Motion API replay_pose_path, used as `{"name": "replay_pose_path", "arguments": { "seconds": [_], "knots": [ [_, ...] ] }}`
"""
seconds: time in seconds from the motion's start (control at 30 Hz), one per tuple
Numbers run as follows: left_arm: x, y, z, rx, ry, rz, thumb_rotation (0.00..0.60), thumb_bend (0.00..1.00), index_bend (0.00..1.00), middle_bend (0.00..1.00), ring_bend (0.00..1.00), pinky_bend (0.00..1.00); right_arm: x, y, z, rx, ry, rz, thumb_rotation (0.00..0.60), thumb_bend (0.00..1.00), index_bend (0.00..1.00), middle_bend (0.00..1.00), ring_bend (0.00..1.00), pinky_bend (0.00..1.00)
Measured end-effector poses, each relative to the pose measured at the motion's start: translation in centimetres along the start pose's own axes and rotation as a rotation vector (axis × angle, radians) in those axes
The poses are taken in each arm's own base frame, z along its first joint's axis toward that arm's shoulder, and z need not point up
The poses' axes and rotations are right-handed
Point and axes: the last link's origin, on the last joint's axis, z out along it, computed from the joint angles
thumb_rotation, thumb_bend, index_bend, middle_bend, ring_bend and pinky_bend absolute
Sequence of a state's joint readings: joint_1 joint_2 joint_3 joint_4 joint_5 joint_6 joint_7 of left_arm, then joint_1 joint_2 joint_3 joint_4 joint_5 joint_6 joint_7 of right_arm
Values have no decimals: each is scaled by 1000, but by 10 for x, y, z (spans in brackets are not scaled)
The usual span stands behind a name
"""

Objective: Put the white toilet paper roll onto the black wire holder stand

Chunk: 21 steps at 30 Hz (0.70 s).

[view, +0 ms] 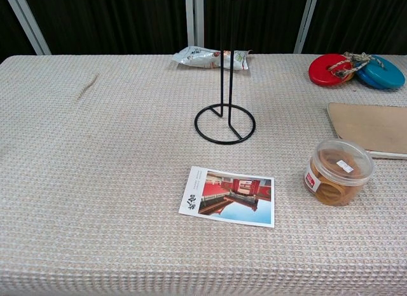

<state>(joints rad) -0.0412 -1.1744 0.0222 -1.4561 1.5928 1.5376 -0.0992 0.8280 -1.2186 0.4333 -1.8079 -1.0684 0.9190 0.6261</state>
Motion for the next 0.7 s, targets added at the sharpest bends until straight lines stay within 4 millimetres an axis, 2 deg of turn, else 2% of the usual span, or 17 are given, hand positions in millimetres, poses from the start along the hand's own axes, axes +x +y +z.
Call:
{"name": "replay_pose_path", "arguments": {
  "seconds": [0.23, 0.47, 0.53, 0.57, 0.63, 0.7],
  "knots": [
    [0, 1, 0, -3, 3, -5, 341, 85, 108, 47, 43, 197, -11, 13, 8, -55, -10, 13, 600, 176, 544, 442, 339, 340],
    [0, -2, -2, 6, 2, -3, 341, 85, 109, 47, 43, 197, -12, 36, 7, -110, -15, 50, 600, 176, 478, 387, 280, 281],
    [0, -2, -3, 8, 2, -3, 341, 85, 108, 47, 43, 197, -12, 42, 6, -118, -20, 49, 600, 173, 435, 353, 234, 256],
    [0, -2, -3, 8, 3, -3, 340, 85, 108, 47, 42, 197, -12, 45, 6, -121, -24, 43, 600, 158, 358, 292, 162, 217],
    [-1, -2, -3, 6, 3, -3, 342, 85, 109, 47, 42, 197, -14, 51, 4, -130, -43, 21, 600, 110, 137, 130, 38, 109],
    [-1, -1, -3, 5, 0, -1, 344, 84, 109, 47, 42, 197, -15, 56, 2, -139, -63, 1, 600, 55, 2, 16, 0, 20]
  ]
}}
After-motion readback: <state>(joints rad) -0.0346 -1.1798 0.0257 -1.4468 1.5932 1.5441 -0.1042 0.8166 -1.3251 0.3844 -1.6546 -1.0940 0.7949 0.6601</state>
